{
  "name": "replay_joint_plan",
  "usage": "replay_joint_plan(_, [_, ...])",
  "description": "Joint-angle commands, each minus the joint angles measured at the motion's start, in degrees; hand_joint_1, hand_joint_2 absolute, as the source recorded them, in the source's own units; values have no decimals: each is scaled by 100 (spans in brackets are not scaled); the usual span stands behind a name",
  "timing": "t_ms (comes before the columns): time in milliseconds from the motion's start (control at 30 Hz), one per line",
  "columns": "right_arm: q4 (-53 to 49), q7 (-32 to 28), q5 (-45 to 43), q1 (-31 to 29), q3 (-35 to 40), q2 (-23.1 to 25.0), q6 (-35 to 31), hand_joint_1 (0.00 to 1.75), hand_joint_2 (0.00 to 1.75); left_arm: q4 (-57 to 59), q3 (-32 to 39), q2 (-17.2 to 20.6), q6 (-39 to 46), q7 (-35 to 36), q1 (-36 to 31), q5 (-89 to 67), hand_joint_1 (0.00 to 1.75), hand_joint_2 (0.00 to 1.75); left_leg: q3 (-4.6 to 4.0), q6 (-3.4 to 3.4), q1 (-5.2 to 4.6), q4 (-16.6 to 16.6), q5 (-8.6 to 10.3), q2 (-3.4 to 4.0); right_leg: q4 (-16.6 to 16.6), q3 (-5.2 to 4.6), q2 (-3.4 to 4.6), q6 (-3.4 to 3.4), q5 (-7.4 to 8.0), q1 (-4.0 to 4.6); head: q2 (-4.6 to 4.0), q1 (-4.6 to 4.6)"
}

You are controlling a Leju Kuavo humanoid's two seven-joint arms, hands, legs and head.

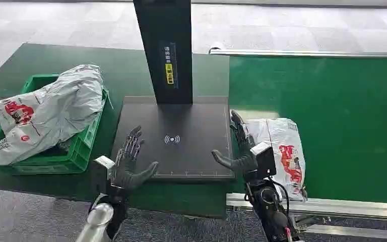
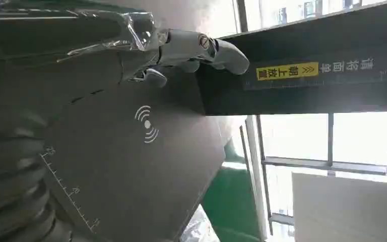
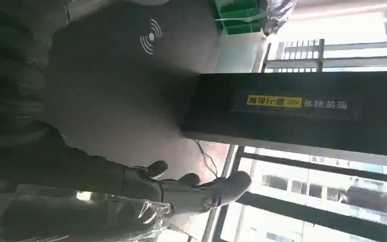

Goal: Moved the parcel from conveyor to table for the left to box.

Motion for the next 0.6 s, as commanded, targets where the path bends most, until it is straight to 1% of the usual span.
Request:
replay_joint_plan(33, [287,26,41,-201,102,-170,-17,0,175,185,-55,125,24,27,-75,-4,0,175,15,1,2,-6,-1,6,-10,16,2,-3,1,4,0,0])
replay_joint_plan(100, [280,75,351,-225,175,-226,-328,0,175,174,-49,122,43,26,-71,-2,0,175,15,1,3,-6,-2,7,-11,16,2,-3,1,4,0,-2])
replay_joint_plan(133, [328,433,1209,-307,296,-336,-1151,0,175,98,-31,139,41,26,-26,-1,0,175,10,1,1,-3,-2,6,-6,10,2,-2,0,2,0,0])
replay_joint_plan(200, [402,1171,2076,-412,315,-558,-1500,0,175,-38,31,164,73,76,60,-17,0,175,17,2,2,-7,-2,11,-13,18,6,-2,3,3,0,-2])
replay_joint_plan(267, [437,2048,3355,-449,167,-845,-1943,0,175,-153,92,175,69,158,125,-69,0,175,12,3,0,-4,-2,9,-8,12,5,0,2,1,0,-2])
replay_joint_plan(333, [328,2886,4607,-342,-98,-1094,-1824,0,175,-181,152,136,13,262,137,-122,0,175,18,6,2,-6,-2,3,-16,23,-2,1,2,3,0,-2])
replay_joint_plan(367, [190,2952,4720,-209,-331,-1113,-1801,0,175,-192,162,120,3,277,152,-151,0,175,9,4,-1,-3,0,-8,-8,15,-11,2,-1,-1,0,-2])
replay_joint_plan(400, [124,3023,4912,-125,-457,-1149,-1752,0,175,-202,173,109,1,281,169,-166,0,175,19,7,1,-7,-1,-9,-20,29,-14,2,0,3,0,0])
replay_joint_plan(433, [22,3272,5309,4,-562,-1210,-1695,0,175,-207,179,96,-6,287,189,-184,0,175,20,9,3,-10,1,-24,-27,39,-31,3,-2,4,0,2])
replay_joint_plan(467, [-99,3414,5526,129,-678,-1228,-1592,0,175,-207,175,97,-16,292,203,-214,0,175,16,6,2,-7,0,-31,-17,33,-36,2,-6,3,0,0])
replay_joint_plan(533, [-245,3586,5911,359,-836,-1232,-1195,0,175,-175,188,101,-29,291,205,-282,0,175,11,2,0,-6,0,-20,-12,17,-25,-1,-5,1,0,-4])
replay_joint_plan(600, [-261,3718,6137,513,-816,-1297,-968,0,175,-141,203,108,-42,288,193,-307,0,175,24,3,3,-12,0,-47,-24,42,-52,-2,-11,4,0,-2])
